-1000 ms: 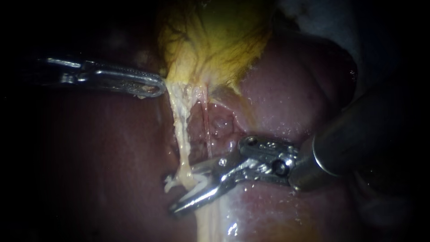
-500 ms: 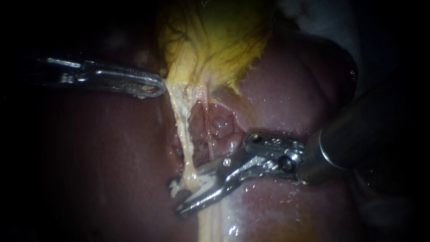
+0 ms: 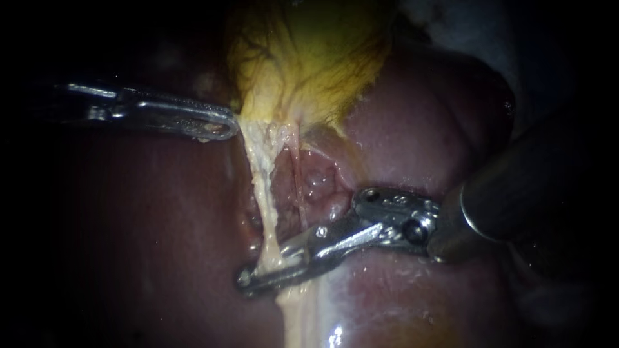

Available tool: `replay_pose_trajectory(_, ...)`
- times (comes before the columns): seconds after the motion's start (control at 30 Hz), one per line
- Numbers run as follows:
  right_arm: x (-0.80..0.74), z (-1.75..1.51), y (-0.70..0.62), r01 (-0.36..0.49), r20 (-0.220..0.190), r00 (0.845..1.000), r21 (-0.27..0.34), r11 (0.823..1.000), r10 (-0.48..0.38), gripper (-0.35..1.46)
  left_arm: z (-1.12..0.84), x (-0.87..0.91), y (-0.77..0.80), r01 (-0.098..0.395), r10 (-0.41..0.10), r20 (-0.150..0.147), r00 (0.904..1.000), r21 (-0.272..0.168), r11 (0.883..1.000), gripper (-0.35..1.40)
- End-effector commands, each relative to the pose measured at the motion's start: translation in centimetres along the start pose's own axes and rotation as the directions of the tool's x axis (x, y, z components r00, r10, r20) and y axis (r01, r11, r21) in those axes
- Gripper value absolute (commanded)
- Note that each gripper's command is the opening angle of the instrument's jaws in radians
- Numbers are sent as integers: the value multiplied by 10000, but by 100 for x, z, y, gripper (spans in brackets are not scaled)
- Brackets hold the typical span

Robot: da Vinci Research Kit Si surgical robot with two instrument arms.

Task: Clipping first clip left tube

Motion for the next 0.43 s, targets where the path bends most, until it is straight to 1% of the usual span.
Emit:
replay_pose_trajectory(0.03,1,0,-1,-22,43,10000,-39,10000,22,-35,0,0,0,1,-1,0,10000,1,10000,-35)
replay_pose_trajectory(0.13,-1,2,-1,-15,149,9999,-108,9999,17,-35,0,0,0,1,-1,0,10000,0,10000,-35)
replay_pose_trajectory(0.43,-2,1,1,-13,147,9999,-117,9999,15,-35,0,0,0,0,0,0,10000,0,10000,-35)
